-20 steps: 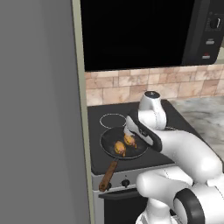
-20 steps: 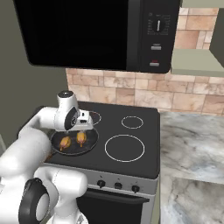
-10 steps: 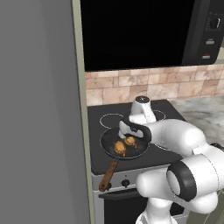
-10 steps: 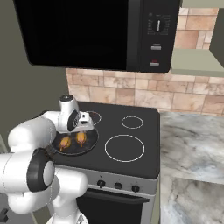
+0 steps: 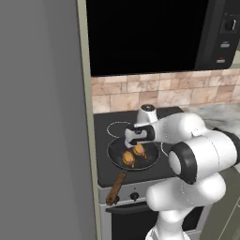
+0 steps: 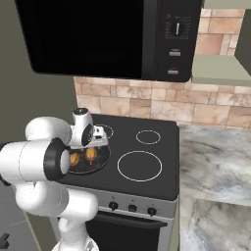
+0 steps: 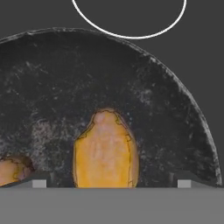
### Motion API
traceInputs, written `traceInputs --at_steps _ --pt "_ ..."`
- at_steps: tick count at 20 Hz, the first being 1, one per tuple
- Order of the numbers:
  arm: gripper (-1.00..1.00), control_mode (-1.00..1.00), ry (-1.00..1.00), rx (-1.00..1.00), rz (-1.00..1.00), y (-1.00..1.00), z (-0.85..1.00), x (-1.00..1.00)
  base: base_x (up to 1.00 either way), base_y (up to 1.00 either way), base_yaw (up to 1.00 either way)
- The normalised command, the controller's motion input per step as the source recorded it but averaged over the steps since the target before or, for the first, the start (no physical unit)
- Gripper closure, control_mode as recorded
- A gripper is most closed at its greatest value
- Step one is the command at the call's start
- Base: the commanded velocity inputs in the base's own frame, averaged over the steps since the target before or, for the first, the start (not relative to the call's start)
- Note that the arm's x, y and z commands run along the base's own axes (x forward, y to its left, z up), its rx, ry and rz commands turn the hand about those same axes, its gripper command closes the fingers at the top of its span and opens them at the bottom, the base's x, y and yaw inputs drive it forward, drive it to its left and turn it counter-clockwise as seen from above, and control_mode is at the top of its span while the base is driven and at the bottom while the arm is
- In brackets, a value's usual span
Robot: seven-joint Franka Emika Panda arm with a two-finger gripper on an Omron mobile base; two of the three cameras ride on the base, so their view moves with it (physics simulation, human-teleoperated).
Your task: Take the chicken drumsticks from the pan and place one on each plate on the dining counter.
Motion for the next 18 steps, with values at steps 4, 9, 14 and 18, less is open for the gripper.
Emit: traceInputs --at_steps 4,9,14,18 --pt "-1.00 -1.00 0.05 0.00 0.01 0.00 -0.47 0.08 0.00 0.00 0.00" --pt "-1.00 -1.00 0.07 -0.01 0.01 0.00 -0.55 0.05 0.00 0.00 0.00" --pt "-1.00 -1.00 0.08 -0.01 0.02 0.00 -0.71 0.16 0.00 0.00 0.00" --pt "1.00 -1.00 0.04 0.00 0.00 -0.01 -0.57 0.01 0.00 0.00 0.00"
